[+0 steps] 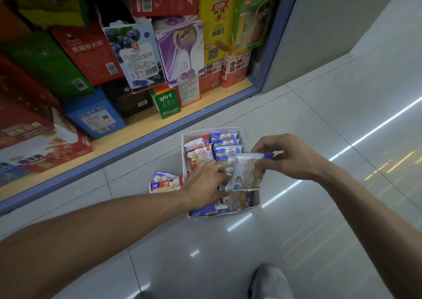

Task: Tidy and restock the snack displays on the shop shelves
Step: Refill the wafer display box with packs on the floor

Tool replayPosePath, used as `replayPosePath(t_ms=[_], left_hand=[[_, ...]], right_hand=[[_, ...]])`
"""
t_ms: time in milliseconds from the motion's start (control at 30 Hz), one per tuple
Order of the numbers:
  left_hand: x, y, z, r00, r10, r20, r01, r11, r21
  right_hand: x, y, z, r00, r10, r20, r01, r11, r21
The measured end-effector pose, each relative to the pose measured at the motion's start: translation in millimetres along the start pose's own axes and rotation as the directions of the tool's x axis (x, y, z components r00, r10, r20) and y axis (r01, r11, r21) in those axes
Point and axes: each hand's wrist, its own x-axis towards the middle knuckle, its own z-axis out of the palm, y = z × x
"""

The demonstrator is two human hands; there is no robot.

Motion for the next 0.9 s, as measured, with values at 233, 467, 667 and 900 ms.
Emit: replayPosePath(t_ms=[233, 467, 667, 900], left_hand=[[0.4, -5.1, -5.0, 0.996, -0.083, -0.012, 0.08, 0.98, -0.181], [-30.0, -41.0, -32.3, 0.986, -0.164, -0.03, 0.166, 0.983, 0.073], [-37.8, -37.8, -33.1, 0.964, -0.234, 0.127, 0.197, 0.947, 0.253], [-21.1, -35.5, -45.8, 0.971, -0.238, -0.024, 0.235, 0.929, 0.285]], right_hand=[[-1.4, -1.1, 47.0, 0.989, -0.001, 0.145, 0.063, 0.904, -0.423], [-0.5, -8.5, 82.1, 0.983, 0.007, 0.181, 0.125, 0.695, -0.708], [13.0, -39.9, 77.7, 0.987, -0.058, 0.147, 0.125, 0.856, -0.502], [26.5, -45.0, 130.4, 0.958, 0.011, 0.287, 0.149, 0.836, -0.528]])
